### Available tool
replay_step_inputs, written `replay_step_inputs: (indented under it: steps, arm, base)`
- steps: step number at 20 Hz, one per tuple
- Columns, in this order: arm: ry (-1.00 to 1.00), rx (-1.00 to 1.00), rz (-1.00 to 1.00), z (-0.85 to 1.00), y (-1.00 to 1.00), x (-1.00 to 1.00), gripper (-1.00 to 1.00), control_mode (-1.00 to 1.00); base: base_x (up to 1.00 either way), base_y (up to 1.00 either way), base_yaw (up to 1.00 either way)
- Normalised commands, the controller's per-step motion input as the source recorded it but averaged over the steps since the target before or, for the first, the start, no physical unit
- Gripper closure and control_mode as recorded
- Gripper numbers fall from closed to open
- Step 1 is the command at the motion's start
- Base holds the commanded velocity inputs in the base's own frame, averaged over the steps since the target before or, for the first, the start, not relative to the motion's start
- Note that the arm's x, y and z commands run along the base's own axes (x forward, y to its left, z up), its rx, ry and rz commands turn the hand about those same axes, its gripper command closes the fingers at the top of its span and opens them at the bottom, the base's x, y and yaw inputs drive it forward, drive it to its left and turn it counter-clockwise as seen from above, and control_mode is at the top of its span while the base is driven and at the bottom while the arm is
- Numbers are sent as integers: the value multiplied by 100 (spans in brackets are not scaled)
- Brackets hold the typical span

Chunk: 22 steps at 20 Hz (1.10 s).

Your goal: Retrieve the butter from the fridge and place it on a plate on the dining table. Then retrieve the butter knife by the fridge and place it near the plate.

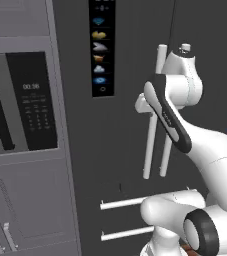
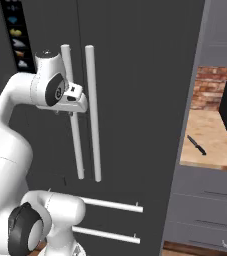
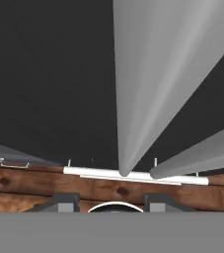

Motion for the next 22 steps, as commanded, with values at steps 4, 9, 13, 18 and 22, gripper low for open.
replay_step_inputs:
  steps: [4, 9, 13, 18, 22]
  arm:
    - [0, 0, 0, 0, 0, 0, -100, 100]
    - [0, 0, 0, 0, 0, 0, -100, 100]
    - [0, 0, 0, 0, 0, 0, -100, 100]
    - [0, 0, 0, 0, 0, 0, -100, 100]
    - [0, 0, 0, 0, 0, 0, -100, 100]
  base:
    - [-18, 0, -3]
    - [-60, 0, -10]
    - [-61, -1, -14]
    - [-47, 0, -12]
    - [-20, -16, -8]
